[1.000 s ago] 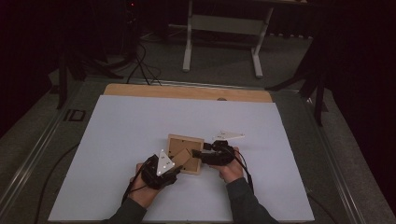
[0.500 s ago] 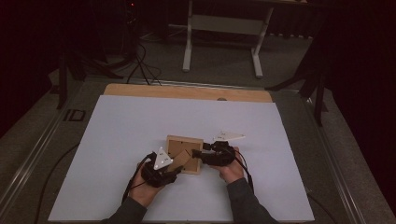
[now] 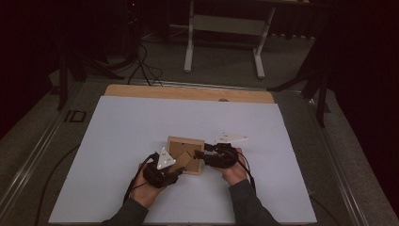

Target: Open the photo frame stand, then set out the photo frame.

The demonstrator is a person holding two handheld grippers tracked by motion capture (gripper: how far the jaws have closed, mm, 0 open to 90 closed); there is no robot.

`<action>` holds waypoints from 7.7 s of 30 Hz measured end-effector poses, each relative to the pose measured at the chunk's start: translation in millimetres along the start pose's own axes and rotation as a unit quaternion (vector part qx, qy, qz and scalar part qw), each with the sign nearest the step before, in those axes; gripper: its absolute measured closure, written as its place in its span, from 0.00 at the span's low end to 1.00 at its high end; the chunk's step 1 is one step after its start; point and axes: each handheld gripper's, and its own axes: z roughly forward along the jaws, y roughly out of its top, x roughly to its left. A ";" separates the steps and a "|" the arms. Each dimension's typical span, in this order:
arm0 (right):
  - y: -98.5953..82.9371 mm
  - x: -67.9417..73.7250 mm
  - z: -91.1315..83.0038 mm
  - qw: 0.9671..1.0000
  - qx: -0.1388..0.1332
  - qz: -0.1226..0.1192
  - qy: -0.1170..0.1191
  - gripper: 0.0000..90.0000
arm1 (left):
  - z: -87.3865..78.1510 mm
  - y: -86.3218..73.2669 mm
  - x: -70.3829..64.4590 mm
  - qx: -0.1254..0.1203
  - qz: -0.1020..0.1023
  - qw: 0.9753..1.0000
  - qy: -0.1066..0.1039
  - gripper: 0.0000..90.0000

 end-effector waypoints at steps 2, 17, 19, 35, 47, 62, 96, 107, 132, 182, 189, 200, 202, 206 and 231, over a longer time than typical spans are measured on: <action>1.0 1.1 -1.5 1.000 -0.005 -0.001 -0.004 0.62 | 0.8 0.2 0.0 0.004 0.004 1.000 0.003 0.66; 6.7 8.1 -9.7 0.998 -0.024 -0.037 -0.040 0.67 | 14.1 5.4 2.4 0.000 0.014 0.999 0.030 0.68; 6.8 8.2 -10.0 0.998 -0.026 -0.036 -0.041 0.67 | 14.6 5.8 2.5 -0.001 0.016 0.999 0.030 0.68; 7.8 7.9 -13.3 0.998 -0.037 -0.041 -0.039 0.69 | 19.0 7.2 -0.1 -0.002 0.026 0.999 0.043 0.70; 7.2 7.0 -6.1 0.998 -0.036 -0.048 -0.027 0.52 | 16.9 0.9 -7.2 0.010 0.047 0.998 0.039 0.71; 7.0 12.2 -6.8 0.998 -0.030 -0.060 -0.014 0.51 | 8.8 -2.6 -3.3 0.005 0.019 1.000 -0.003 0.68; -2.0 27.5 -13.4 0.994 0.019 -0.107 -0.007 0.47 | -2.0 -12.2 -1.3 0.017 -0.006 0.999 -0.050 0.68; -4.0 28.5 -15.6 0.994 0.022 -0.111 -0.004 0.47 | -5.9 -11.8 0.9 0.006 -0.007 0.999 -0.047 0.69; -8.0 25.1 -16.8 0.992 0.035 -0.120 0.009 0.44 | -19.2 -13.3 2.3 -0.018 -0.011 0.999 -0.045 0.69; -3.0 5.8 -14.3 0.994 -0.004 -0.074 -0.076 0.99 | -24.7 -8.5 3.1 -0.031 -0.002 1.000 0.002 1.00; 1.5 8.8 -11.6 0.995 -0.012 -0.073 -0.061 0.99 | -26.5 -7.7 3.4 -0.038 -0.015 0.999 0.020 1.00; 3.7 11.3 -10.6 0.997 -0.017 -0.065 -0.039 0.99 | -23.7 -4.8 2.4 -0.039 -0.010 0.999 0.004 1.00; 3.7 11.0 -10.8 0.997 -0.017 -0.062 -0.036 0.99 | -22.7 -4.2 2.9 -0.040 -0.011 0.999 0.006 1.00; 3.7 10.8 -10.9 0.997 -0.017 -0.062 -0.035 0.99 | -22.0 -2.1 4.7 -0.041 -0.015 0.999 0.009 1.00; 1.8 17.7 -10.8 0.996 -0.005 -0.083 -0.027 0.99 | -17.7 9.2 6.8 -0.050 -0.032 0.998 -0.013 1.00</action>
